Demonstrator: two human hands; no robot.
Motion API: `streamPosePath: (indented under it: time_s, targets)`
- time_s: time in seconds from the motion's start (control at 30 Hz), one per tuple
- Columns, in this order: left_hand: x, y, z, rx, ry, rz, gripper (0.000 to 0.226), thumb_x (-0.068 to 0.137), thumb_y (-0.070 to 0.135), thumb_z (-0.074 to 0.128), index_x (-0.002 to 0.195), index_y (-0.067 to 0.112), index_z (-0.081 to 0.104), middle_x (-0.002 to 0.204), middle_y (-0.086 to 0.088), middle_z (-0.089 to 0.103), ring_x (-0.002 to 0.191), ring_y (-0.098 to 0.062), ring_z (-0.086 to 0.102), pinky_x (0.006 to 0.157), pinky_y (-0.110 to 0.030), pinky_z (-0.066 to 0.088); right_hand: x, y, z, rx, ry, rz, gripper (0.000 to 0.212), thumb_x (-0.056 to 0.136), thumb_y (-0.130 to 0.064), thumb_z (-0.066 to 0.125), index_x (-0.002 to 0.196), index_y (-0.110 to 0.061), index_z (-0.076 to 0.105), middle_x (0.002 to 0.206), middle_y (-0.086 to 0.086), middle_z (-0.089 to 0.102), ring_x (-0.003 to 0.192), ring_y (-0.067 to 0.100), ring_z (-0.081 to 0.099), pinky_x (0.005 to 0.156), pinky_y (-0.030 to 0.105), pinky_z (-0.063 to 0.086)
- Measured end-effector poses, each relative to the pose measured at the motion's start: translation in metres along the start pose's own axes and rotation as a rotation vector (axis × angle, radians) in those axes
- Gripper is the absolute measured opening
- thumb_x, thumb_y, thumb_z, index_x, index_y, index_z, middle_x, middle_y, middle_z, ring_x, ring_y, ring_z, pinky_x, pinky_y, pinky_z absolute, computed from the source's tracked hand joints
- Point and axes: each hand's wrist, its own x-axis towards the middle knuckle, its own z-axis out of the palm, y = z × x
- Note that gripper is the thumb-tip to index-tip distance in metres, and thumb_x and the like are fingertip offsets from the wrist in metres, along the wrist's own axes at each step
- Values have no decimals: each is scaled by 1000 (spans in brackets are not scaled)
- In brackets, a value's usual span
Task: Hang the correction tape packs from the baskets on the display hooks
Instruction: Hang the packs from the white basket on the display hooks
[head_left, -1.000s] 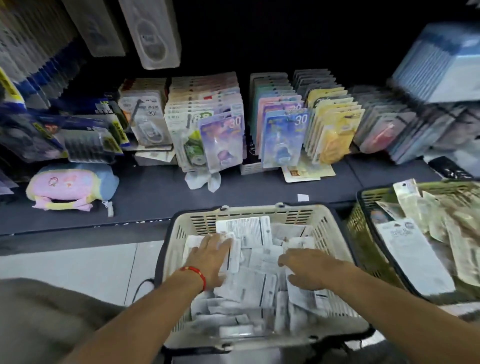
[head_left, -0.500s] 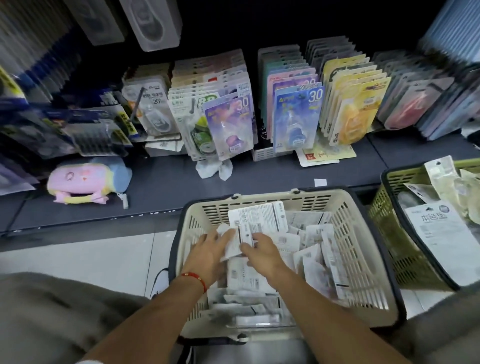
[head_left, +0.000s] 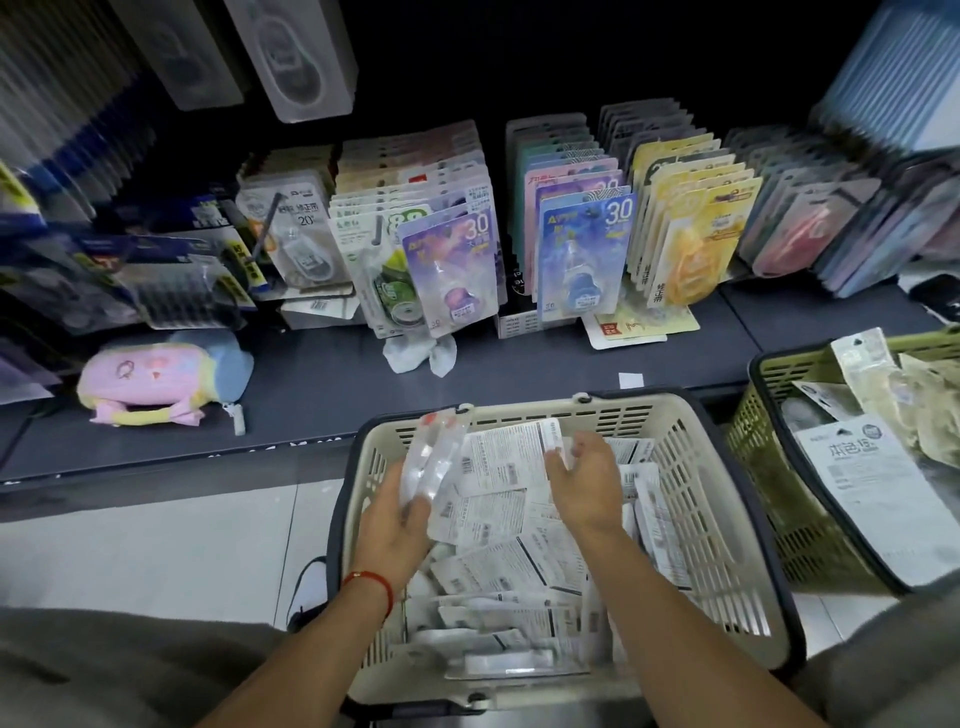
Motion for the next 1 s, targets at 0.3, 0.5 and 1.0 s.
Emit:
streamPosePath:
  time_s: [0.3, 0.5, 1.0]
  targets:
    - [-5, 16, -15, -211, 90, -87, 54, 101, 7, 56, 140, 45, 55, 117, 8, 73, 104, -13, 71, 79, -27, 58, -2, 2, 0, 5, -69, -131, 12, 94, -15, 72, 89, -17, 61, 92, 0, 68, 91, 22, 66, 82, 39, 56]
    - [-11, 33, -16, -153, 67, 74, 51, 102, 15, 55, 118, 62, 59, 89, 25, 71, 73, 5, 66, 60, -11, 51, -5, -37, -20, 407, -204, -34, 9, 96, -15, 61, 89, -17, 57, 85, 2, 64, 80, 23, 59, 74, 42, 53]
    - [-16, 40, -3, -174, -124, 112, 67, 79, 19, 92, 129, 49, 58, 113, 13, 73, 99, -10, 72, 77, -24, 61, -28, -46, -50, 1023, -602, 306, 26, 101, -25, 71, 116, -4, 78, 121, 22, 74, 101, 37, 78, 80, 43, 66]
